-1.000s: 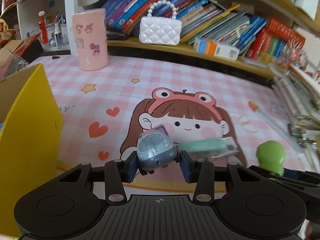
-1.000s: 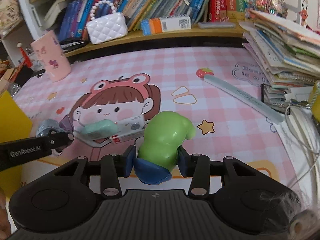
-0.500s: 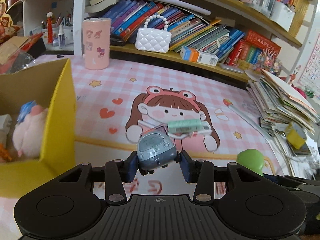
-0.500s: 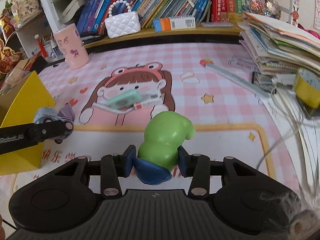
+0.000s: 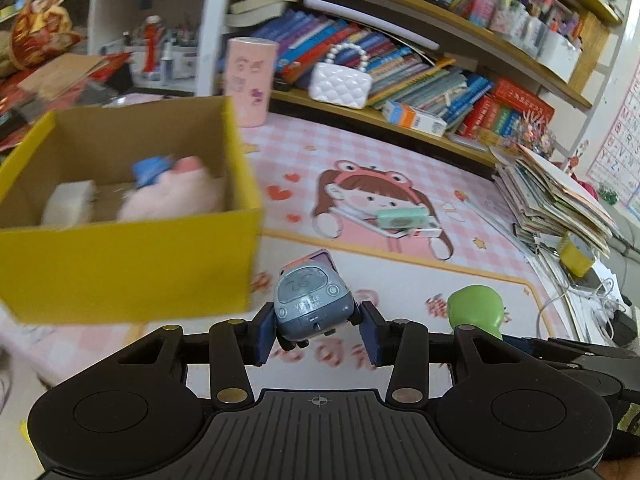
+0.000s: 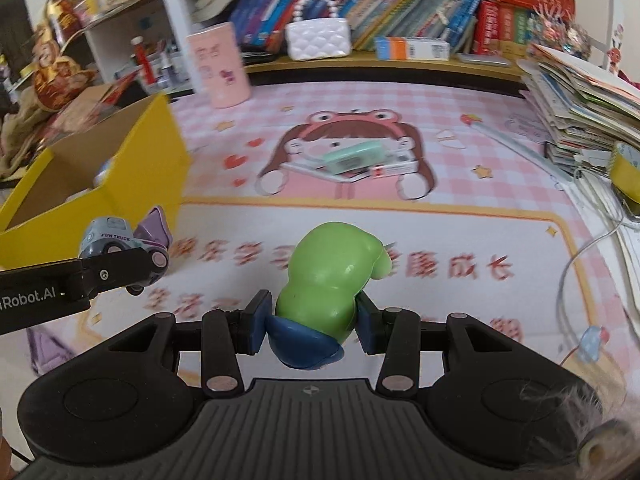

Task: Organize objects
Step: 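Carry the green-and-blue toy in the right tool while the left tool carries the car to the box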

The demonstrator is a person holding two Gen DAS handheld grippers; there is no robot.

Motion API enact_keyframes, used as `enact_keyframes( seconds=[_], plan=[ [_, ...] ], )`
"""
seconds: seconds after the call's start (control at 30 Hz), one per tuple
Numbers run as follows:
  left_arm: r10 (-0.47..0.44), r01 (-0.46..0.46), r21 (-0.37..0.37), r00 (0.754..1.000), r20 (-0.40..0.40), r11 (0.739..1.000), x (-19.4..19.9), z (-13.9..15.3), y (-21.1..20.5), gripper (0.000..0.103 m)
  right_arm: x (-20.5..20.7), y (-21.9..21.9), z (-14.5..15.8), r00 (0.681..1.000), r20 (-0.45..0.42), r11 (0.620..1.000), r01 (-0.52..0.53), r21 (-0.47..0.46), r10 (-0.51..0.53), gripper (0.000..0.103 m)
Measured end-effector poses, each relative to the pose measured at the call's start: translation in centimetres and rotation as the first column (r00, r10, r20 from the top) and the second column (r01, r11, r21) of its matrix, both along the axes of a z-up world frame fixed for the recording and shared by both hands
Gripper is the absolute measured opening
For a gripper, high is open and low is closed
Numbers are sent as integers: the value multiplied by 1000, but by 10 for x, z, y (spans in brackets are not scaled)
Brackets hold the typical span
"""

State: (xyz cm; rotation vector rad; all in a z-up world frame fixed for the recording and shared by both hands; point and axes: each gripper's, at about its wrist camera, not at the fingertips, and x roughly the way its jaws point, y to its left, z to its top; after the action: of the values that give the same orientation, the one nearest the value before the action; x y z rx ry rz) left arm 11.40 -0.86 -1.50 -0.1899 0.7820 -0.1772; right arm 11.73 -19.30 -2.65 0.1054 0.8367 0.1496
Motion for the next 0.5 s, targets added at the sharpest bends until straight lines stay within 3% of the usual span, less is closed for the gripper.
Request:
enact_keyframes(
  seconds=[0.5],
  plan=[
    [93,-93,-6,996,0,996,-85,2,97,42,-80,105,3,992,6,992,-126,6,126,41]
  ],
)
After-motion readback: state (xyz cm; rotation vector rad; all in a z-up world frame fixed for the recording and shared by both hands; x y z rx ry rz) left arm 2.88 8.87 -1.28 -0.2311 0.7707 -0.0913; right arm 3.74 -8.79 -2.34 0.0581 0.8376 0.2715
